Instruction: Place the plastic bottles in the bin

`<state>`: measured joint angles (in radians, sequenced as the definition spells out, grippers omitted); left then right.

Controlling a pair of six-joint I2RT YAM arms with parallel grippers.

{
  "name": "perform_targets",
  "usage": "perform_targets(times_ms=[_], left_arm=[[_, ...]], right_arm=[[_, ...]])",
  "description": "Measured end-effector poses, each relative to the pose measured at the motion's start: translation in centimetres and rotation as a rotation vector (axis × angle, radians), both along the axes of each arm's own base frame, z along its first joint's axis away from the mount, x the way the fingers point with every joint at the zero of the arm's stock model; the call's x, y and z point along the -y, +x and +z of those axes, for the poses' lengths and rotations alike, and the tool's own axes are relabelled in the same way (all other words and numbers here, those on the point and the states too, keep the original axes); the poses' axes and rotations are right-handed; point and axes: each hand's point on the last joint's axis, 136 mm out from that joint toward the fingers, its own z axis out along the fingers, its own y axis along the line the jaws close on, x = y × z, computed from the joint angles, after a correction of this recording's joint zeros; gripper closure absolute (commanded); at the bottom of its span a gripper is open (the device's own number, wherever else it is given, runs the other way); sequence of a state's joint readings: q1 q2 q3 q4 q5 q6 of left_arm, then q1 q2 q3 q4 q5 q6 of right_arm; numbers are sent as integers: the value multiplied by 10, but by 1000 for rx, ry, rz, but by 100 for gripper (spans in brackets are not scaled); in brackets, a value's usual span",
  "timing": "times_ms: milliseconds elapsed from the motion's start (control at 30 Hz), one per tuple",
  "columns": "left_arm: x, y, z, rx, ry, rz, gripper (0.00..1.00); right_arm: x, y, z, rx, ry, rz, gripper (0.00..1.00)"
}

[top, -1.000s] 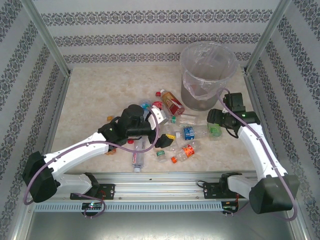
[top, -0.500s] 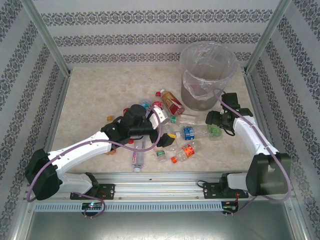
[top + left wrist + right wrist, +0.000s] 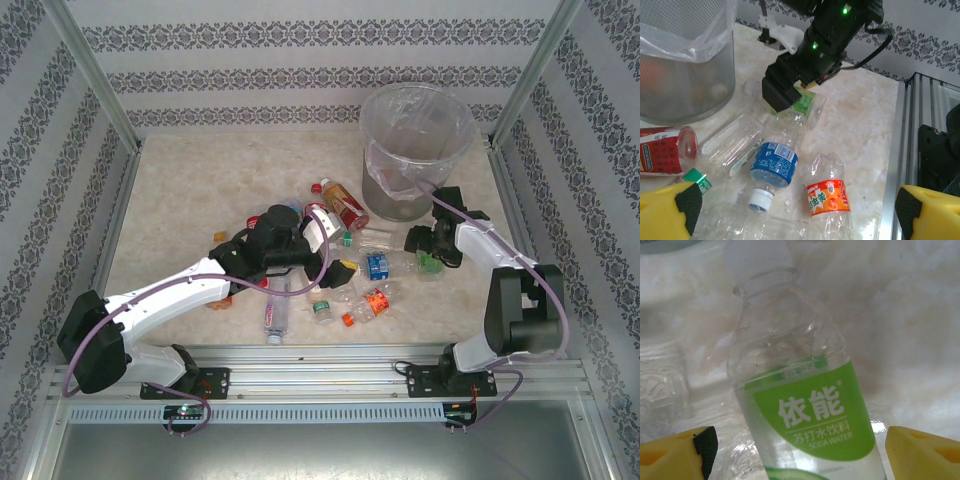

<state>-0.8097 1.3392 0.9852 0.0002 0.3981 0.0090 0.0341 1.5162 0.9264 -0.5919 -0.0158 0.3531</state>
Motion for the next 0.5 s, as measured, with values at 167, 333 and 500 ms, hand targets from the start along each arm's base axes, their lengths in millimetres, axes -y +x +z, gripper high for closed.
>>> perform_targets(times_ms=[167, 333, 500], left_arm=[[3, 5, -2, -14, 3, 16, 0], [6, 9, -7, -26, 13, 21, 0], [8, 11, -6, -28, 11, 22, 0]], right_arm=[[1, 0, -9, -23, -10, 5, 13], [3, -1, -20, -54, -24, 11, 17], [5, -1, -22, -60, -34, 16, 24]])
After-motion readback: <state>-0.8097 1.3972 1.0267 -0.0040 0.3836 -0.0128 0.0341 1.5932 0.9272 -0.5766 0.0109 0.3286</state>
